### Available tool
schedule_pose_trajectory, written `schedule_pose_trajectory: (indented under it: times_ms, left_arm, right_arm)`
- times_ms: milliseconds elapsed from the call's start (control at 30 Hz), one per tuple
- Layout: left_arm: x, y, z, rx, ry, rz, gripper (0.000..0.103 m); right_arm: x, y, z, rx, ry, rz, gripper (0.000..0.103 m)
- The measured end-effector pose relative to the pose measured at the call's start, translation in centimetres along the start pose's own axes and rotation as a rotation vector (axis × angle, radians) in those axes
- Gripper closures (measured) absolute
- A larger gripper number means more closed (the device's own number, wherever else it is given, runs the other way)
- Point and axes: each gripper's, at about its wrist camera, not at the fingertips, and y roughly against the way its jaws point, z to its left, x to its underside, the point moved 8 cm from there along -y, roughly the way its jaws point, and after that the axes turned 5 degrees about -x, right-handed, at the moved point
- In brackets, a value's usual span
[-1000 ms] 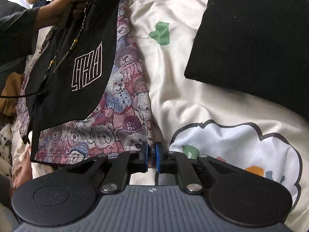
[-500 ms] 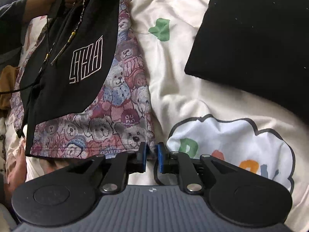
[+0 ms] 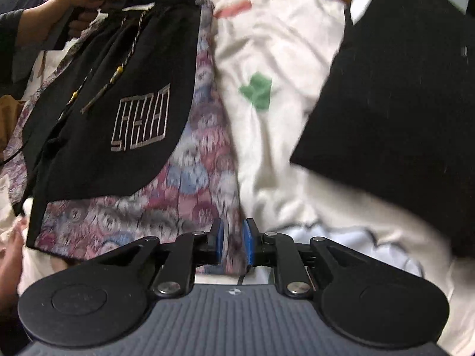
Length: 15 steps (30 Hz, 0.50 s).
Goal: Fold clothes
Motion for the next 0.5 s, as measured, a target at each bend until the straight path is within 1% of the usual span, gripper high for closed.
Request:
schedule_pose_trajectory:
  times_ms: [67,100,167,233,300,433,500]
  left_arm:
    - [0.3,0.2,0.4,-0.011,0.002,0.008,0.059]
    - [0.7,0.9,0.5,-0.008,0.001,0.017,0.059]
    - [1.2,2.1,0.5,-0.002,-0.013,0.023,0.059]
    - [1.9,3.7,0.3,0.008,-0.054,0.031,0.059]
    - [2.4,4.5,0.5,0.011,-0.063,0.038,0.059]
    - [3.6,7.3,1.5,0.007,-0.032,0.058,0.058]
    - [4.3,8.4,1.7,0.008,-0.017,0.061,0.052]
  right_arm:
    - [-0.5,-0.1,0.5,0.006,0.015,-0.010,0.086]
    - [-0.7,-0.2,0.9,0.000,0.020,-0.010,0.086]
    - [-1.2,-0.2,1.5,-0.001,0.029,-0.015,0.086]
    - [-1.7,0.0,2.0,0.002,0.029,-0.024,0.086]
    - [-2.2,0.2,2.4,0.003,0.026,-0.034,0.086]
    - [-3.1,0.6,3.0,0.003,0.000,-0.053,0.086]
    - [-3.3,0.8,3.4,0.001,-0.009,-0.057,0.086]
